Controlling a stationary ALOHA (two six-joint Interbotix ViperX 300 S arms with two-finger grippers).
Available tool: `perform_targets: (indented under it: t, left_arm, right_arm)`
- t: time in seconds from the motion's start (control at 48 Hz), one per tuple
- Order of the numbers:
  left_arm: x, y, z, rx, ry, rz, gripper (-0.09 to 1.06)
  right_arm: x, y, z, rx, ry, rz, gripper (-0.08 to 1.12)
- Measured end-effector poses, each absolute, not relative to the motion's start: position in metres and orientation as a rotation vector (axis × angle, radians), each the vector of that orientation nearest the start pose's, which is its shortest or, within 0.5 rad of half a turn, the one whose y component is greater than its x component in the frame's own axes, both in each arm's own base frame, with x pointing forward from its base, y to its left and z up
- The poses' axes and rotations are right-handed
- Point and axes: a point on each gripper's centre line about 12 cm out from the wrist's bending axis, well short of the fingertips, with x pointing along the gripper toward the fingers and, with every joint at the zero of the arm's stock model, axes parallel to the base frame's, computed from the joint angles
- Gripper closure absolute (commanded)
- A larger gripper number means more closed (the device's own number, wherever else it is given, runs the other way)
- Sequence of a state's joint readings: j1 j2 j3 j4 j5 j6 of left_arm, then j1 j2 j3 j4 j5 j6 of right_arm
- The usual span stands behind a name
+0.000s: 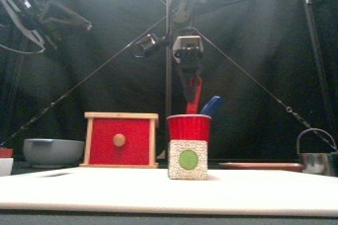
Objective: Cut the sushi into 4 pieces with the knife
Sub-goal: Grasp knife edge with left hand
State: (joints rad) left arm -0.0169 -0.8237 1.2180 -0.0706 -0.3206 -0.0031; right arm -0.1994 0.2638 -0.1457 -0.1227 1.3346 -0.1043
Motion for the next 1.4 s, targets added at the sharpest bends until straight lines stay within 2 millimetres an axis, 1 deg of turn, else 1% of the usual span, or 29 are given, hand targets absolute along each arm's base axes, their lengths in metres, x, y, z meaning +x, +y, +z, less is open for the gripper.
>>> perform_targets:
  t: [0.104, 0.229, 0.375, 0.438, 0.521, 0.625, 0.708, 0.812, 0.938, 1.104, 1.229, 1.396]
  left_arm:
    - [0.215, -0.001, 0.249, -0.067, 0.077, 0.008, 0.97]
    - [0.215, -0.001, 0.250, -0.067, 0.076, 0.009, 0.97]
    - [0.215, -0.001, 0.250, -0.067, 0.074, 0.010, 0.96]
    - [0.215, 0.000, 0.250, -0.067, 0.069, 0.011, 0.96]
    - [0.215, 0.000, 0.253, -0.067, 0.053, 0.012, 0.94]
    - [0.215, 0.000, 0.255, -0.067, 0.031, 0.013, 0.87]
    - [0.215, 0.000, 0.258, -0.067, 0.007, 0.013, 0.80]
    - [0.215, 0.000, 0.261, -0.066, -0.021, 0.014, 0.67]
    - [0.214, 0.001, 0.263, -0.066, -0.055, 0.017, 0.51]
    - [0.211, 0.003, 0.264, -0.083, -0.115, 0.027, 0.33]
    - [0.210, 0.004, 0.264, -0.101, -0.133, 0.039, 0.26]
    - [0.210, 0.004, 0.265, -0.105, -0.137, 0.037, 0.26]
  right_arm:
    - [0.438, -0.103, 0.259, -0.061, 1.464, -0.151, 0.92]
    - [0.439, -0.102, 0.282, -0.070, 1.465, -0.147, 0.92]
    - [0.441, -0.104, 0.318, -0.064, 1.421, -0.162, 0.92]
    - [0.440, -0.103, 0.336, -0.064, 1.383, -0.170, 0.92]
    - [0.435, -0.102, 0.367, -0.059, 1.307, -0.185, 0.92]
    - [0.422, -0.095, 0.398, -0.070, 1.232, -0.194, 0.92]
    - [0.413, -0.087, 0.415, -0.081, 1.191, -0.188, 0.92]
    - [0.405, -0.072, 0.430, -0.099, 1.140, -0.166, 0.92]
    - [0.402, -0.048, 0.436, -0.113, 1.065, -0.133, 0.92]
    - [0.397, -0.026, 0.432, -0.116, 0.914, -0.114, 0.92]
    - [0.390, -0.020, 0.422, -0.094, 0.820, -0.117, 0.92]
    - [0.379, -0.016, 0.411, -0.063, 0.693, -0.109, 0.92]
